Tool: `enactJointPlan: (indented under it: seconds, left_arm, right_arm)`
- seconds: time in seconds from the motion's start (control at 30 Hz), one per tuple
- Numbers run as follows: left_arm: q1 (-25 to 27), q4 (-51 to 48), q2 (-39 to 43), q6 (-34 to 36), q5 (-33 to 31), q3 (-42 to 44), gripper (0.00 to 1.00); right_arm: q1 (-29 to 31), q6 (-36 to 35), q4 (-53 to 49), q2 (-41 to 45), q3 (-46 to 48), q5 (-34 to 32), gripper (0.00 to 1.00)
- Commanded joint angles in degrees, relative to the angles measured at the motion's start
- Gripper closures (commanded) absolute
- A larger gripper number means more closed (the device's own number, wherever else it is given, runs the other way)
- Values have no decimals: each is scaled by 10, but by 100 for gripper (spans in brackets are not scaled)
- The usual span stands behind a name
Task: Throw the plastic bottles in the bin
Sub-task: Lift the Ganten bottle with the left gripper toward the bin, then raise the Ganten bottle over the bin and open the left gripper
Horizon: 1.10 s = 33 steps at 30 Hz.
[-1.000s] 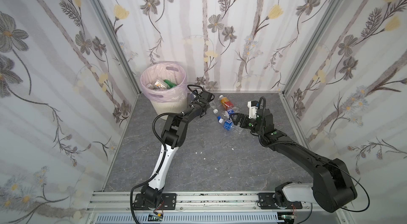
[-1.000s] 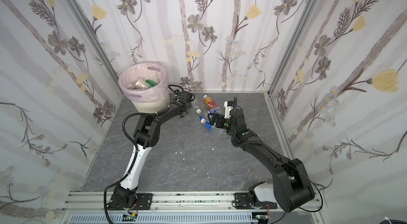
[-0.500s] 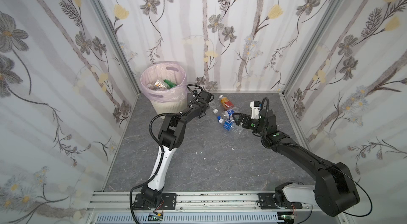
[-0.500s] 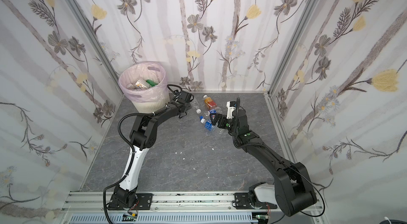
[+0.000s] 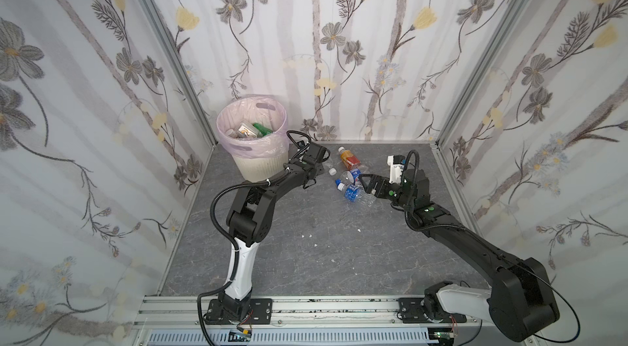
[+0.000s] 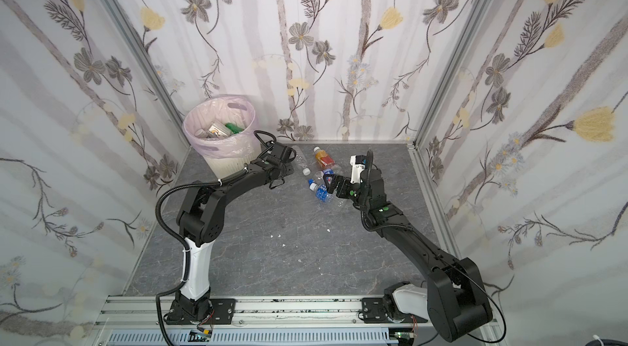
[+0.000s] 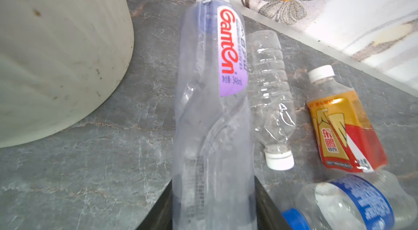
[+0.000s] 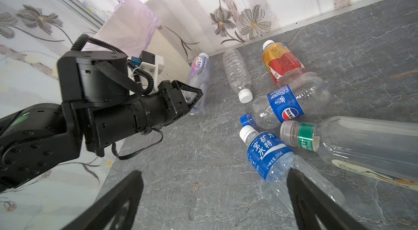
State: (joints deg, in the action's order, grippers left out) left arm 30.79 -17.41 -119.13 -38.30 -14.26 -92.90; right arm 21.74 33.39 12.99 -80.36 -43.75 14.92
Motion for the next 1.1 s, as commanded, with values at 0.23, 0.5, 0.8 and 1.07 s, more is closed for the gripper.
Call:
enactJointPlan:
  seconds: [0.23, 0.5, 0.8, 1.07]
  left_arm:
    - [13, 6, 120, 70, 106, 57, 54]
    - [15, 3, 238, 135, 153, 77, 54]
    - [4, -9, 351, 207, 118, 67, 56]
    - [-64, -10, 402, 256, 41, -17, 55]
  right_arm:
    - [14, -1, -4, 9, 1, 15, 0]
    - [48, 3, -28, 5, -36, -4, 0]
    - [91, -3, -61, -24, -118, -22, 0]
    - [114, -1, -75, -58, -175, -17, 0]
